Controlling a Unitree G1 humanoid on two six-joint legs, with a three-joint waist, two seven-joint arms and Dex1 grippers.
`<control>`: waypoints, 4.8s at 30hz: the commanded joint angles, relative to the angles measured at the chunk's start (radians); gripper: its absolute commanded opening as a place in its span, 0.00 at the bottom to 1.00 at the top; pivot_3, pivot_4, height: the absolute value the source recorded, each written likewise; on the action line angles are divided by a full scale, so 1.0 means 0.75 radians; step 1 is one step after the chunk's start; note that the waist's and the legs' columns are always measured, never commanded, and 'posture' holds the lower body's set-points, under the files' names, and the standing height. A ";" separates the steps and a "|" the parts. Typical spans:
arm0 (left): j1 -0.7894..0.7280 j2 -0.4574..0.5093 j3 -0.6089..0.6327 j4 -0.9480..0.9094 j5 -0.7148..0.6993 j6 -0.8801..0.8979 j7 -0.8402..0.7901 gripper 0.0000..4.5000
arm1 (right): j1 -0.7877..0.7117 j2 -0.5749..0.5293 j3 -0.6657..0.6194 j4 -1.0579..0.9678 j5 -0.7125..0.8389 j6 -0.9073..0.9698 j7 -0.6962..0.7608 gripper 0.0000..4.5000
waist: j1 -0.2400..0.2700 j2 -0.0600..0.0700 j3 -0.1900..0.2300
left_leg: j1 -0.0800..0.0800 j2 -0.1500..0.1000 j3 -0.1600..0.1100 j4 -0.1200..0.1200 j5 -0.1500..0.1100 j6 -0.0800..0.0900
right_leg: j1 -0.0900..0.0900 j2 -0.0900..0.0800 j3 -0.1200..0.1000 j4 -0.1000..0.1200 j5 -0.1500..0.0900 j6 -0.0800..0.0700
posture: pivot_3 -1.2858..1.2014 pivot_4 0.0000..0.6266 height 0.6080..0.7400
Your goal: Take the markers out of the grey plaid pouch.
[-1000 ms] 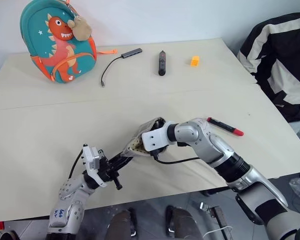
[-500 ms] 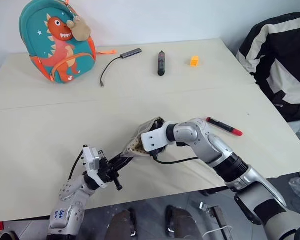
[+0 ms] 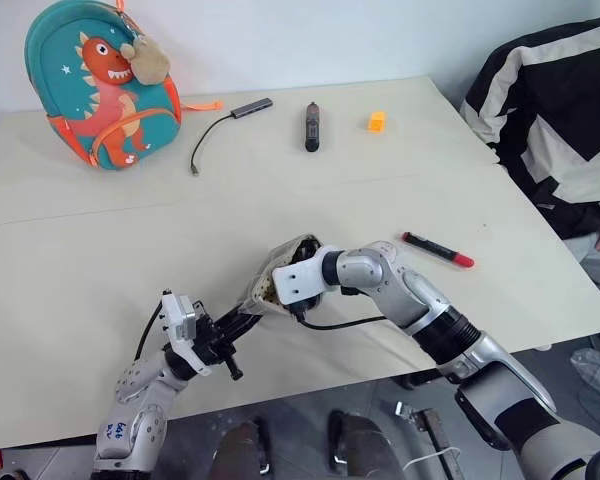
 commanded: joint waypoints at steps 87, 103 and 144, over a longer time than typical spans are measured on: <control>0.012 0.012 -0.035 -0.087 -0.027 -0.019 0.002 0.00 | -0.003 -0.344 -0.294 -0.503 0.443 0.467 0.362 0.15 | 0.035 -0.001 -0.007 | -0.007 0.007 0.017 -0.002 -0.003 -0.004 | -0.017 0.003 -0.001 -0.001 0.001 -0.009 | 0.52 0.24 1.00; 0.052 0.131 -0.196 -0.106 0.142 -0.141 -0.120 0.00 | -0.011 -0.228 -0.220 -0.473 0.365 0.820 0.237 0.15 | 0.034 -0.001 -0.007 | -0.007 0.008 0.018 -0.002 -0.004 -0.004 | -0.018 0.002 0.000 0.000 0.001 -0.009 | 0.52 0.24 1.00; -0.040 0.090 0.183 0.037 -0.058 -0.053 0.023 0.00 | 0.068 -0.462 -0.664 -0.498 0.931 0.665 0.351 0.15 | 0.036 -0.002 -0.007 | -0.006 0.007 0.020 0.001 -0.003 -0.003 | -0.017 0.002 0.000 0.003 0.002 -0.007 | 0.52 0.24 1.00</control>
